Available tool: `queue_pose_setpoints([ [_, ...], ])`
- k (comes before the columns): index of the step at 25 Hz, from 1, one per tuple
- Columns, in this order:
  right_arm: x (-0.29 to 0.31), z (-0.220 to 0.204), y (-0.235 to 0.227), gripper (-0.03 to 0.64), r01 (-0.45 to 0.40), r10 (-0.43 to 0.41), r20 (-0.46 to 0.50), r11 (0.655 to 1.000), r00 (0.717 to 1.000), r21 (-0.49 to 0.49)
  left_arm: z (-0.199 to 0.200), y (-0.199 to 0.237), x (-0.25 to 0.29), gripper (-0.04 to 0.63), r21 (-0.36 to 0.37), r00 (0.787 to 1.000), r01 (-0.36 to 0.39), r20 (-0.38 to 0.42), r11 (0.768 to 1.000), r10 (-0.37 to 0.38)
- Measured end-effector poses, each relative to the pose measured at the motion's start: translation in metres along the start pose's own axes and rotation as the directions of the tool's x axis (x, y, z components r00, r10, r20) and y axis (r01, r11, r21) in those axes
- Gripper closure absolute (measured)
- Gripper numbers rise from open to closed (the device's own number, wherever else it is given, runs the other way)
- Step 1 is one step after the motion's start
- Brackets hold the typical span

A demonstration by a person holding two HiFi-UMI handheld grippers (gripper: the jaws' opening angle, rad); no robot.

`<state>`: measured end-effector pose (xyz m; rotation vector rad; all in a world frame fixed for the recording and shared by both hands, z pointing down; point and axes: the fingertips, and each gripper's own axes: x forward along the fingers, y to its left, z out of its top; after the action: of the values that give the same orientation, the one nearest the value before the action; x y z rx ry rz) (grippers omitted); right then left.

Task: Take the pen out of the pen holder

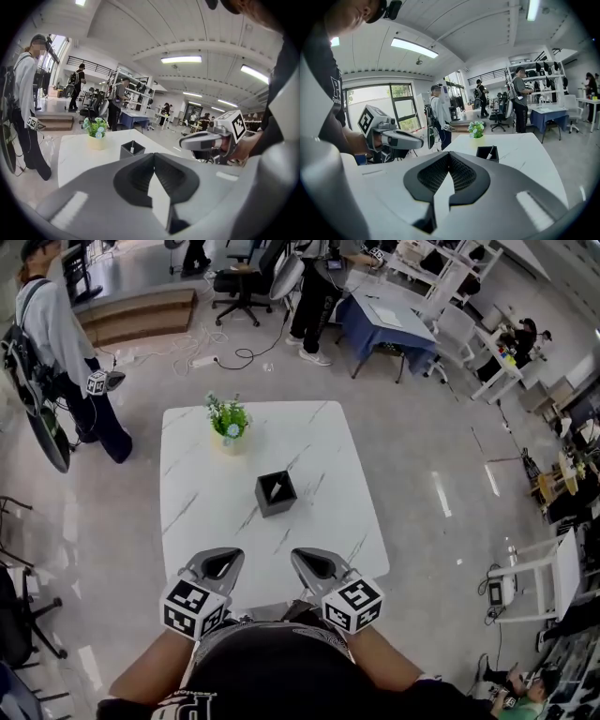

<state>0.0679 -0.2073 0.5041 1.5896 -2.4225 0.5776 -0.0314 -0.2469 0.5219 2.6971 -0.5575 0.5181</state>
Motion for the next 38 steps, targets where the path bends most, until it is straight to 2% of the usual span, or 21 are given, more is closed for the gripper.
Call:
queue_pose_setpoints([
  [12,0.002,0.013,-0.022,0.617,-0.122,0.121,-0.028,0.991,0.992,-0.053,0.019,-0.005,0.013,0.538,-0.049,0.991,-0.122,0.042,0.991,0.125],
  [21,-0.002,0.008,-0.041,0.617,-0.172,0.170,-0.038,0.984,0.985,-0.051,0.015,-0.015,0.025,0.538,-0.076,0.983,-0.178,0.032,0.981,0.180],
  [38,-0.003,0.010,-0.049,0.617,-0.200,0.198,-0.030,0.979,0.980,-0.048,0.021,-0.022,0.039,0.538,-0.081,0.982,-0.183,0.026,0.980,0.186],
])
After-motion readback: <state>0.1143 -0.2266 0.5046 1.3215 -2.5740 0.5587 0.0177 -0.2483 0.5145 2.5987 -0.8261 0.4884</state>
